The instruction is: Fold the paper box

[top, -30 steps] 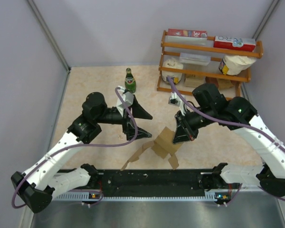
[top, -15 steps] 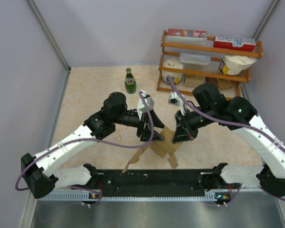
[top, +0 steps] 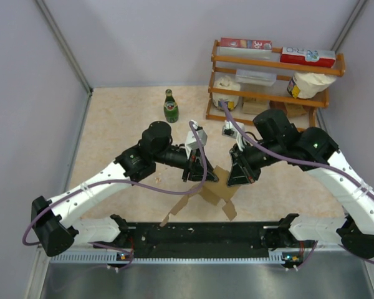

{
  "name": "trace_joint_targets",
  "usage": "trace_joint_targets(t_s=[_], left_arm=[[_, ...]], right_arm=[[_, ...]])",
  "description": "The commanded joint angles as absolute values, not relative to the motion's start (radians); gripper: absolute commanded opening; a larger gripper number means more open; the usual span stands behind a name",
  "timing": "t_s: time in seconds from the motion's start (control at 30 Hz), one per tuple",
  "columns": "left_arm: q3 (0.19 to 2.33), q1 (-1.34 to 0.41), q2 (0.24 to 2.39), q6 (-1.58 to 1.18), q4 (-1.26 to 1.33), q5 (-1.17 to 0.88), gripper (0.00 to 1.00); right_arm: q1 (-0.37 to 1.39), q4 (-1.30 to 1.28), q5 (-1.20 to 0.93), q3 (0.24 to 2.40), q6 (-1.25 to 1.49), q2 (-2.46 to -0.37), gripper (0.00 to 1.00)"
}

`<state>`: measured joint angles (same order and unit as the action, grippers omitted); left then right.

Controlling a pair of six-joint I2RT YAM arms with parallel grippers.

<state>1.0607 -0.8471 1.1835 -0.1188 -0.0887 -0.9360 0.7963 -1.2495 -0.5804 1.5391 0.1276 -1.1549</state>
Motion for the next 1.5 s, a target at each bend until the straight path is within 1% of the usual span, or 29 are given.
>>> trace_joint_targets(t_s=[0.0,0.13,0.23,0.27,0.33,0.4,0.47,0.53,0.63,0.73,0.8,1.0,1.1,1.27,1.47], left_arm=[[1.081,-0.851,1.192,-0.146,-0.011,-0.982,0.13],[1.063,-0.851,1.195,-0.187,0.05,-1.008,0.03],[1.054,-0.851,1.2,-0.215,0.086,-1.031,0.0],[1.051,-0.853,1.201,-0.221,0.095,-1.035,0.0],[1.048,-0.851,1.203,-0.227,0.103,-1.029,0.0],[1.046,-0.851,1.203,-0.229,0.103,-1.006,0.0],[1.049,-0.851,1.209,-0.239,0.107,-0.971,0.0],[1.06,-0.848,1.218,-0.255,0.107,-0.918,0.0],[1.083,-0.848,1.255,-0.314,0.145,-0.878,0.0],[1.085,-0.848,1.291,-0.455,0.271,-0.856,0.0],[1.077,-0.848,1.33,-0.565,0.394,-0.848,0.0],[1.06,-0.847,1.498,-1.004,0.935,-0.813,0.0],[1.037,-0.83,1.584,-1.142,1.104,-0.75,0.0],[0.902,-0.741,1.621,-1.143,1.132,-0.632,0.0],[0.752,-0.641,1.606,-1.137,1.151,-0.591,0.0]], right_arm=[[0.798,-1.195,-0.555,1.568,0.113,-1.12,0.09],[0.799,-1.183,-0.516,1.569,0.112,-1.111,0.11],[0.799,-1.175,-0.48,1.566,0.114,-1.106,0.12],[0.799,-1.175,-0.465,1.566,0.117,-1.104,0.16],[0.799,-1.175,-0.433,1.572,0.12,-1.101,0.33],[0.798,-1.174,-0.402,1.591,0.121,-1.094,0.47],[0.799,-1.166,-0.344,1.614,0.13,-1.072,0.55],[0.798,-1.149,-0.263,1.638,0.144,-1.045,0.6],[0.799,-1.109,-0.149,1.661,0.166,-0.991,0.62],[0.798,-1.056,-0.086,1.661,0.183,-0.936,0.63],[0.799,-1.023,-0.065,1.661,0.192,-0.898,0.65],[0.799,-0.982,-0.026,1.638,0.207,-0.836,0.68],[0.799,-0.98,-0.005,1.626,0.216,-0.827,0.68],[0.799,-0.973,-0.003,1.594,0.229,-0.808,0.69],[0.799,-0.956,0.032,1.548,0.232,-0.796,0.7]])
